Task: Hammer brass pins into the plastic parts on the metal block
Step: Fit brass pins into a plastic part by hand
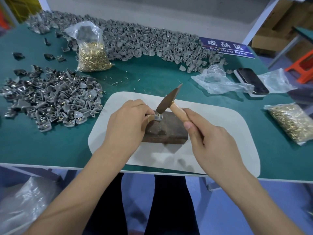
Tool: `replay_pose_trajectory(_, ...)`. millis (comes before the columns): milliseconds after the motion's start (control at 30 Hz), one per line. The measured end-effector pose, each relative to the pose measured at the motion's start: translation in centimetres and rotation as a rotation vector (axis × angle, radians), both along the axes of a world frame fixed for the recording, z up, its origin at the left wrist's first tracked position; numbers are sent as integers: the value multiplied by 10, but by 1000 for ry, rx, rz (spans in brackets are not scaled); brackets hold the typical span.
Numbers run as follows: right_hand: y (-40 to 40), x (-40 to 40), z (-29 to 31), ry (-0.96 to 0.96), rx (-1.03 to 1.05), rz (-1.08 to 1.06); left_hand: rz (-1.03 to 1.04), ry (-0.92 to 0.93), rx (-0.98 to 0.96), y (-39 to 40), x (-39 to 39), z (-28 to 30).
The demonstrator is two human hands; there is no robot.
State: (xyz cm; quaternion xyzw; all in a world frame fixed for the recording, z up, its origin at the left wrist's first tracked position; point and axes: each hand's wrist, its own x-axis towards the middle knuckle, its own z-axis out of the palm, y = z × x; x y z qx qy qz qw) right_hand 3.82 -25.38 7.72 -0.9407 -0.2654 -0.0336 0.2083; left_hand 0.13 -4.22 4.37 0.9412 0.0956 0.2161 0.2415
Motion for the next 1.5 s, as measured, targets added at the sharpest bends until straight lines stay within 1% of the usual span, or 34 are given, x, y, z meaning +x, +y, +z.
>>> replay_pose_trajectory(67,1,0,-1,-28,-37,9,-3,-11,6,0,0,-1)
replay_pose_trajectory(200,0,-1,-1,-55,44,-32,-13,-23,-5,0,0,-2)
replay_pose_trajectory(300,0,-1,1,-86,-34,-2,-19,-31,-6,1,1,-1)
replay_pose_trajectory(400,1,-1,1,-80,8,-35,-19,-25,-8,2,1,-2)
replay_pose_trajectory(500,1,-2,2,-78,-40,-12,-20,-37,-13,2,0,-2)
replay_pose_trajectory(567,1,-3,2,-96,18,-55,-20,-30,-16,2,0,-2)
replay_pose_trajectory(633,2,-6,2,-67,87,-72,-19,-31,-21,3,1,-3)
replay_pose_trajectory(733,3,-6,3,-47,-41,-23,-25,-48,-23,3,0,-4)
replay_pose_trajectory(767,2,-4,5,-55,-32,-40,-26,-49,-24,3,0,-4)
replay_pose_trajectory(867,3,-5,7,-43,82,-79,-33,-53,-50,3,1,-4)
replay_pose_trajectory(967,4,-5,5,-28,-43,-30,-34,-56,-58,4,1,-5)
replay_pose_trajectory(1000,3,-3,5,-41,-36,-35,-38,-53,-58,4,1,-5)
replay_pose_trajectory(1100,0,-6,3,-54,154,-98,-27,-46,-72,3,1,-4)
replay_pose_trajectory(1133,0,-8,2,-56,182,-93,-19,-46,-78,3,1,-4)
replay_pose_trajectory(1167,1,-9,2,-49,157,-78,-20,-44,-79,3,1,-4)
replay_pose_trajectory(1233,1,-10,3,-39,2,-28,-38,-40,-75,3,2,-5)
replay_pose_trajectory(1267,0,-9,4,-52,-28,-30,-44,-37,-79,3,2,-5)
replay_pose_trajectory(1333,-1,-11,6,-70,52,-93,-39,-33,-99,3,2,-6)
replay_pose_trajectory(1400,0,-15,6,-50,138,-97,-26,-36,-101,3,2,-6)
replay_pose_trajectory(1500,2,-12,6,-1,-15,-43,-44,-43,-82,3,2,-7)
